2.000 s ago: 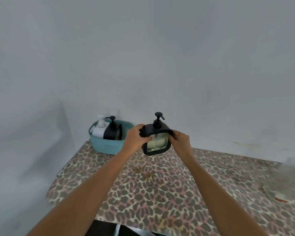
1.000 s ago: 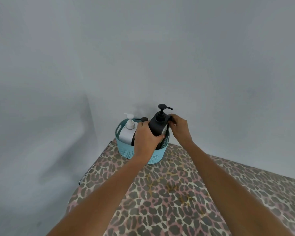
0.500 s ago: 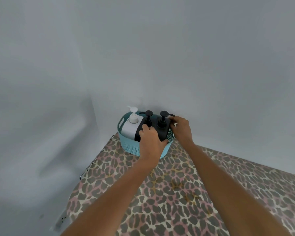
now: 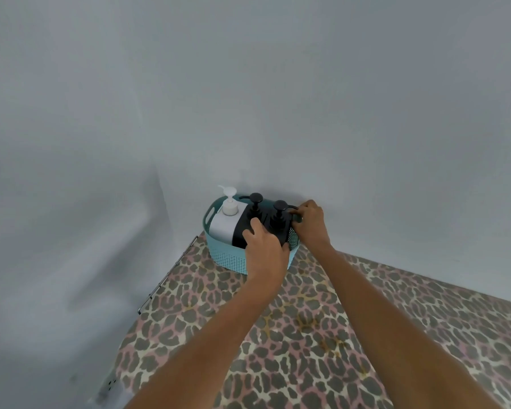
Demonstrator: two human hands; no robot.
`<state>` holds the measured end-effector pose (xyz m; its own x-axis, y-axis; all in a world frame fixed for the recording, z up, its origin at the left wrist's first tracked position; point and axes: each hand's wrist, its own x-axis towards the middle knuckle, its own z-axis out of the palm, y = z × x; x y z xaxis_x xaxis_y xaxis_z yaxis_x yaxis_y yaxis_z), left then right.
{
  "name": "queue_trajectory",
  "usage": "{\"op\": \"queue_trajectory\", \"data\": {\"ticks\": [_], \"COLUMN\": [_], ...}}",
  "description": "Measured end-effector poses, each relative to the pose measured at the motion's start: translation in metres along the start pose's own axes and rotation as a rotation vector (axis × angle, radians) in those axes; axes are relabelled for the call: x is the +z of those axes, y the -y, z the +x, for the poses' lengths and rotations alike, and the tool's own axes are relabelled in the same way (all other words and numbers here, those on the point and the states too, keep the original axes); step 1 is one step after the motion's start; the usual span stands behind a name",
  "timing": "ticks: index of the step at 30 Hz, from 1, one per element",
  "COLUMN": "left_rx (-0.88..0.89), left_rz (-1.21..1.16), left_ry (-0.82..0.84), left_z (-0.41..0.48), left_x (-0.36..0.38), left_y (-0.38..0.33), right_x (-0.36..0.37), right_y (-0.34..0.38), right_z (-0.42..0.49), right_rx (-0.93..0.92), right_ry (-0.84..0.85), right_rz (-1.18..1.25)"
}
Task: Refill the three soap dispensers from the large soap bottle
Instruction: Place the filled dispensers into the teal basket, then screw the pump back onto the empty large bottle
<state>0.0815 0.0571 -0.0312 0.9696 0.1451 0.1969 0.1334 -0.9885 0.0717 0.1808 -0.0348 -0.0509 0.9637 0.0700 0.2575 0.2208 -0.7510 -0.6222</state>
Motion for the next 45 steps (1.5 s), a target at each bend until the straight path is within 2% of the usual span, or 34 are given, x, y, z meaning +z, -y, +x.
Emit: {"op": "queue_trajectory", "data": {"ticks": [5, 12, 22, 36, 45], "left_rx": [-0.039, 0.008, 0.141, 0.381, 0.486], "left_rz": [-0.102, -0.289, -0.728, -0.956, -1.013], "left_ry": [0.016, -0.020, -0.030, 0.213, 0.432], "left_z": [-0.002, -0.025, -0.076, -0.170, -0.209], "left_x": [-0.002, -0.012, -0.040, -0.024, -0.006], "left_y": [0.004, -0.002, -0.092, -0.270, -0.374], "right_x": [-0.011, -0.050, -0.147, -0.285, -0.337], "right_y": [0.003, -0.004, -0.059, -0.183, -0.253], "right_z": [-0.012, -0.056, -0.148, -0.293, -0.356], "right_rx": [-0.038, 0.018, 0.108, 0.321, 0.501], "right_ry": [0.059, -0.049, -0.264, -0.595, -0.910], "right_rz": [0.040, 0.215, 0.213, 0.064, 0.062]}}
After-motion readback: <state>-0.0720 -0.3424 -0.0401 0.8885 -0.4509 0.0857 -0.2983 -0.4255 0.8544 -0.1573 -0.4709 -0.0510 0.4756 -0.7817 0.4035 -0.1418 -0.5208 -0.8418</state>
